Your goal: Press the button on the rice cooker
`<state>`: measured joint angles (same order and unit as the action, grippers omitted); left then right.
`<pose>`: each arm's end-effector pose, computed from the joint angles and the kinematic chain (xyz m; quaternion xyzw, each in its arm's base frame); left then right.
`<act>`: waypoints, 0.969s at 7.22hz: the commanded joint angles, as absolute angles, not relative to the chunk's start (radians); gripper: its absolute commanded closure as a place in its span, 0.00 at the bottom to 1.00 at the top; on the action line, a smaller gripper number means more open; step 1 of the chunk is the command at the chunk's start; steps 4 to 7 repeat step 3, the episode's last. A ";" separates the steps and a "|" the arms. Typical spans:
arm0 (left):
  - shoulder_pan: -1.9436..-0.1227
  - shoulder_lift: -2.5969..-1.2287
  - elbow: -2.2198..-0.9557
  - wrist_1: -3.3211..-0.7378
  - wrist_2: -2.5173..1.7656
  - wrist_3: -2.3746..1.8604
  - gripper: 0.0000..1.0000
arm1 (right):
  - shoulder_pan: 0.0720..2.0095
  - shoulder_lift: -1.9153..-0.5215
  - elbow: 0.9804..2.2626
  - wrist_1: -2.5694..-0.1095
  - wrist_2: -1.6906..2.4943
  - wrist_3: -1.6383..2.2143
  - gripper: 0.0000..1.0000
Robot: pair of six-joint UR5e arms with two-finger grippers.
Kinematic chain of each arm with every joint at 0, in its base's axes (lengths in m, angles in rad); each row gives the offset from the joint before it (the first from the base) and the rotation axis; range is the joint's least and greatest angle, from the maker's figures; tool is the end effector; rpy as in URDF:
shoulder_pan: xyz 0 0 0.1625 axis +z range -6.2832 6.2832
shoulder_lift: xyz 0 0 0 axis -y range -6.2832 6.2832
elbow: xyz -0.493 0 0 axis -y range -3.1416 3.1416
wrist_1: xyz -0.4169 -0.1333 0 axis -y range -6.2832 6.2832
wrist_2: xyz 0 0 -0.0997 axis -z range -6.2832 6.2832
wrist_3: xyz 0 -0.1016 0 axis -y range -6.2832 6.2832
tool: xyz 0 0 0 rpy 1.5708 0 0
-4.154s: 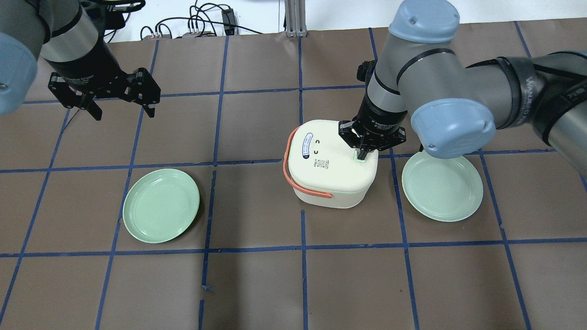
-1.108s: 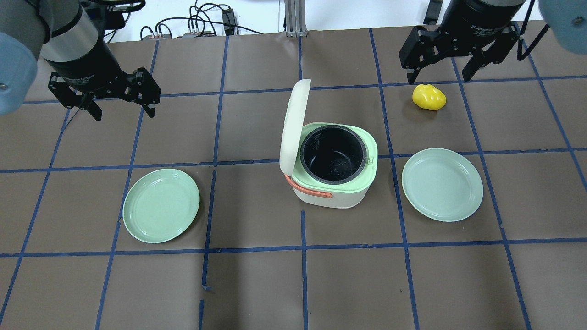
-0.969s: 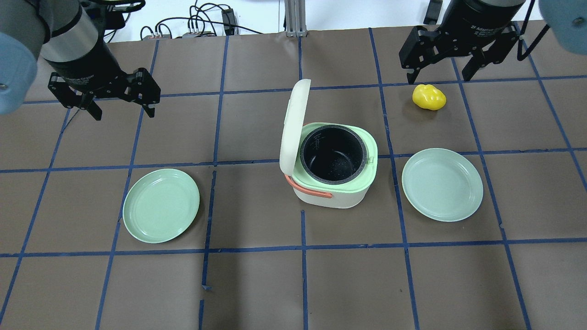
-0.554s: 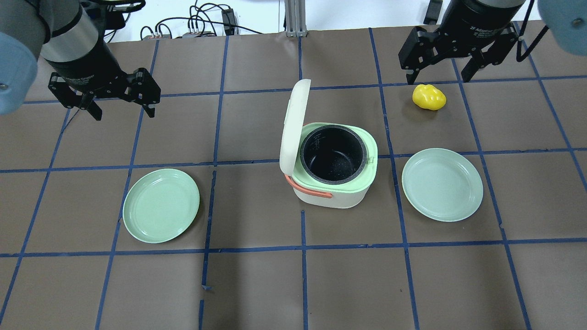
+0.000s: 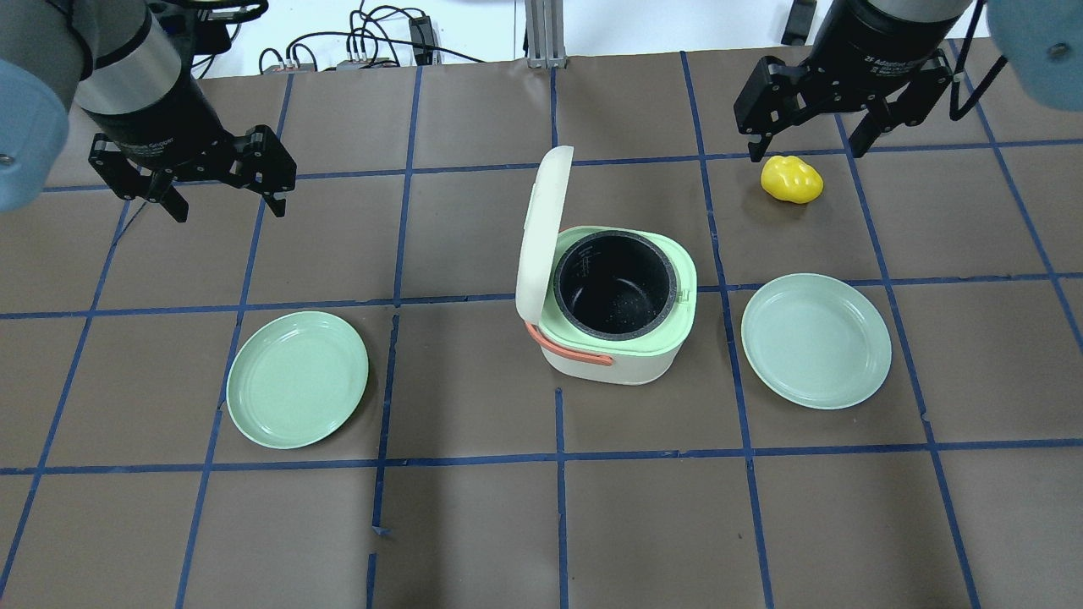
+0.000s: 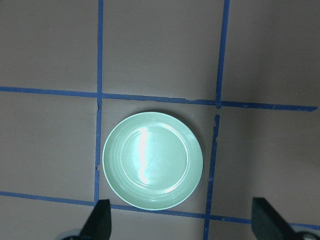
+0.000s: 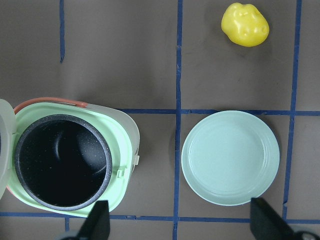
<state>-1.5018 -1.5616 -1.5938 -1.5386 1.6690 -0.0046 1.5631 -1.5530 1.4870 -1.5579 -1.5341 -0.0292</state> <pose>-0.0876 -0.5211 0.5505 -0.0372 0.9981 -0.0076 0.0494 0.1329 -0.5308 0.5868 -0.0112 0.9994 -0.0269 0.0178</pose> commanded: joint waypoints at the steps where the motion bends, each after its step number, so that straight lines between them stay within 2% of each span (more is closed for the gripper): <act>1: -1.502 -1.562 -1.594 -1.539 1.669 -0.005 0.00 | 1.563 -1.552 1.488 -1.565 -1.534 -0.028 0.00; 7: -1.502 -1.562 -1.594 -1.539 1.669 -0.005 0.00 | 1.563 -1.552 1.488 -1.565 -1.534 -0.029 0.00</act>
